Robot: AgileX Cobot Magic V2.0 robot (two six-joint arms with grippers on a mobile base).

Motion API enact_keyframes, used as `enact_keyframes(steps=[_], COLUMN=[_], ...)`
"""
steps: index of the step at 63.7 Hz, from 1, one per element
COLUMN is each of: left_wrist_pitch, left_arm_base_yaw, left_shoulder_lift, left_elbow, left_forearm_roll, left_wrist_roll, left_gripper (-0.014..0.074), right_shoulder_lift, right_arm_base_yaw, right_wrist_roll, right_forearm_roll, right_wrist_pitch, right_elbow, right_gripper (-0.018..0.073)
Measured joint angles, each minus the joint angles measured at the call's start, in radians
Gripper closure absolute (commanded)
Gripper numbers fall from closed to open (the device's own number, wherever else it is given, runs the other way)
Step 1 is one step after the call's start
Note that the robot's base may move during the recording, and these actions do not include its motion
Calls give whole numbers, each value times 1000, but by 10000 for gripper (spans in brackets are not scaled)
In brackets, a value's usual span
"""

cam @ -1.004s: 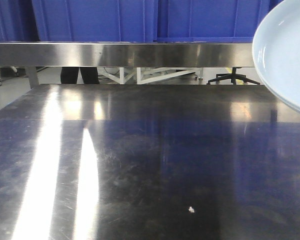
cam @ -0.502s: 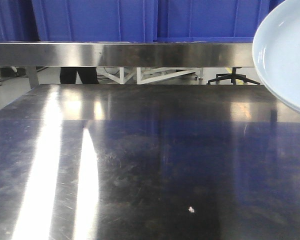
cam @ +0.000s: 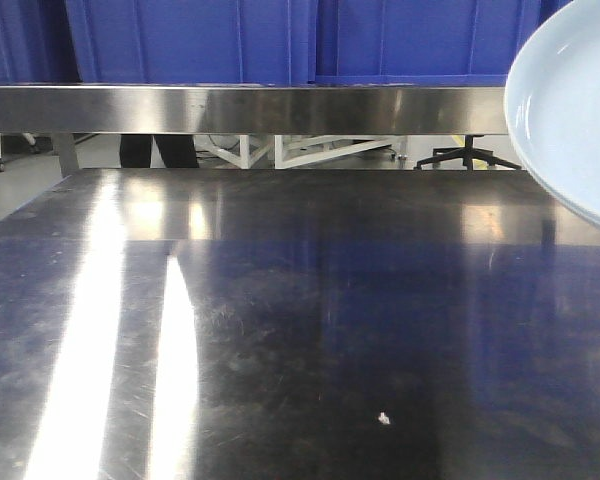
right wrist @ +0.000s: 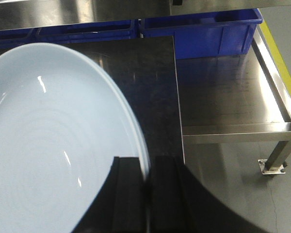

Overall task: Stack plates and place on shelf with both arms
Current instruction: 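Hold the stacked plates raised in the right gripper, then drive the base away from the table holding the plates in the right gripper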

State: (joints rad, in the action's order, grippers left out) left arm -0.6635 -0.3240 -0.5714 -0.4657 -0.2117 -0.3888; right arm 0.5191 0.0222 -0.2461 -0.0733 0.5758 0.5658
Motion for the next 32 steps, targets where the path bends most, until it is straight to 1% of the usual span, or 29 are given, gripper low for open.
enact_keyframes(steps=[32], left_wrist_pitch=[0], left_arm_base_yaw=[0], left_shoulder_lift=[0], left_elbow=[0], left_forearm_roll=[0], left_wrist_roll=[0], left_gripper=[508], right_shoulder_lift=[0], right_arm_base_yaw=[0], right_wrist_roll=[0], right_forearm_roll=[0], right_wrist_pitch=[0], right_elbow=[0], right_gripper=[510])
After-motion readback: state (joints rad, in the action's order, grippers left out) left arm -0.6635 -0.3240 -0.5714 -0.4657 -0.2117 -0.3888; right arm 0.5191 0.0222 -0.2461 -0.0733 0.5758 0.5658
